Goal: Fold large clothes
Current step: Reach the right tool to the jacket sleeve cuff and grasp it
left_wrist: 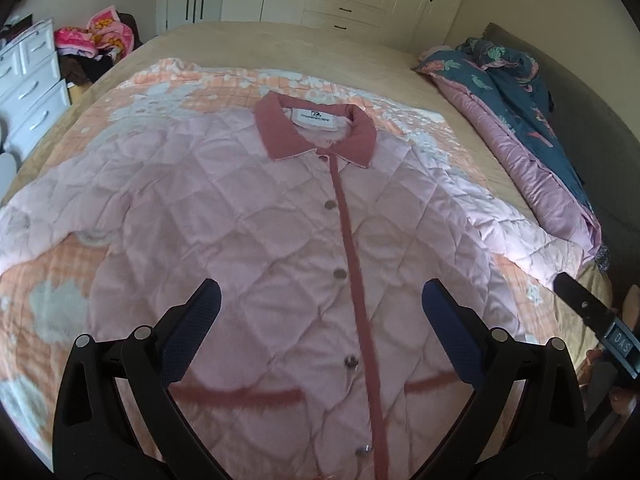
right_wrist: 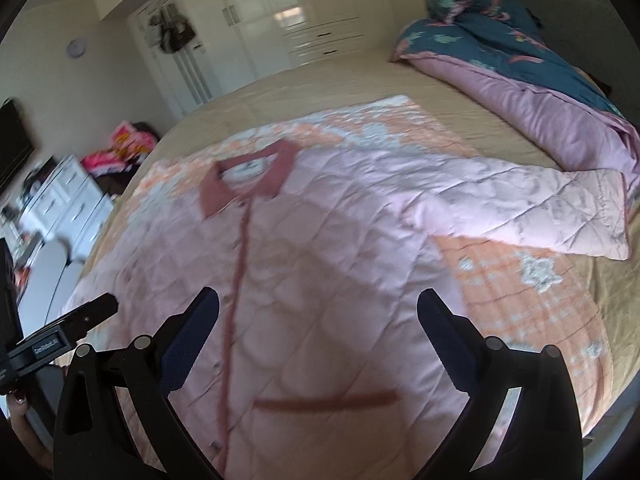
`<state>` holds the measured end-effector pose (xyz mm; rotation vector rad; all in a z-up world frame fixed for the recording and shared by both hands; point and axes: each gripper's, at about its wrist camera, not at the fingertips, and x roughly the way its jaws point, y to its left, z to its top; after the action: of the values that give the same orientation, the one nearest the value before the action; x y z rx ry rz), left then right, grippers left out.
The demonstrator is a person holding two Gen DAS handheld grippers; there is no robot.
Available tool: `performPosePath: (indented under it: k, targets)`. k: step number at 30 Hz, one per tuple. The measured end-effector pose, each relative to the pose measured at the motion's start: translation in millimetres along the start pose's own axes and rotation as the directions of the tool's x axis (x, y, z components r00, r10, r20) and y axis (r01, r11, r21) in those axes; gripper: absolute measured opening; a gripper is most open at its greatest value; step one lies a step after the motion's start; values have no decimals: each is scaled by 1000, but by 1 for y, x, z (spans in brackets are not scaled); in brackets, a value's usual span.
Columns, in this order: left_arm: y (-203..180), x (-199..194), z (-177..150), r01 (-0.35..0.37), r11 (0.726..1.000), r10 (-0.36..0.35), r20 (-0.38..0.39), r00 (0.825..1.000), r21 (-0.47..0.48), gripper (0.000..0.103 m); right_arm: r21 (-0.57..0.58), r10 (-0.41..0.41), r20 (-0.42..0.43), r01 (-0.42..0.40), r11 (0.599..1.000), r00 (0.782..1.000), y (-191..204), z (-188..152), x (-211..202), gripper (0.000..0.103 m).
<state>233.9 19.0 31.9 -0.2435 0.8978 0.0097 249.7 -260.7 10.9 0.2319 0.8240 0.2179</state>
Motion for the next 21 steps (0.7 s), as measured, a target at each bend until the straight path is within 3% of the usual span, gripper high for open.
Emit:
performPosePath:
  k: [3, 6, 14, 21]
  targets:
    - [-9, 17, 15, 21, 1000, -21, -4, 1000, 7, 94, 51, -30, 1, 30, 998, 1000, -24, 10, 10, 99]
    - [-15, 34, 28, 102, 994, -102, 2, 995, -33, 94, 112, -74, 6, 73, 991, 997, -54, 19, 19, 99]
    - [-46, 92, 53, 50, 999, -50, -50, 998, 6, 94, 312, -189, -24, 187, 931, 982, -155, 26, 48, 99]
    - [-63, 130, 65, 44, 998, -41, -76, 996, 45, 94, 504, -235, -69, 237, 831, 969, -243, 17, 70, 99]
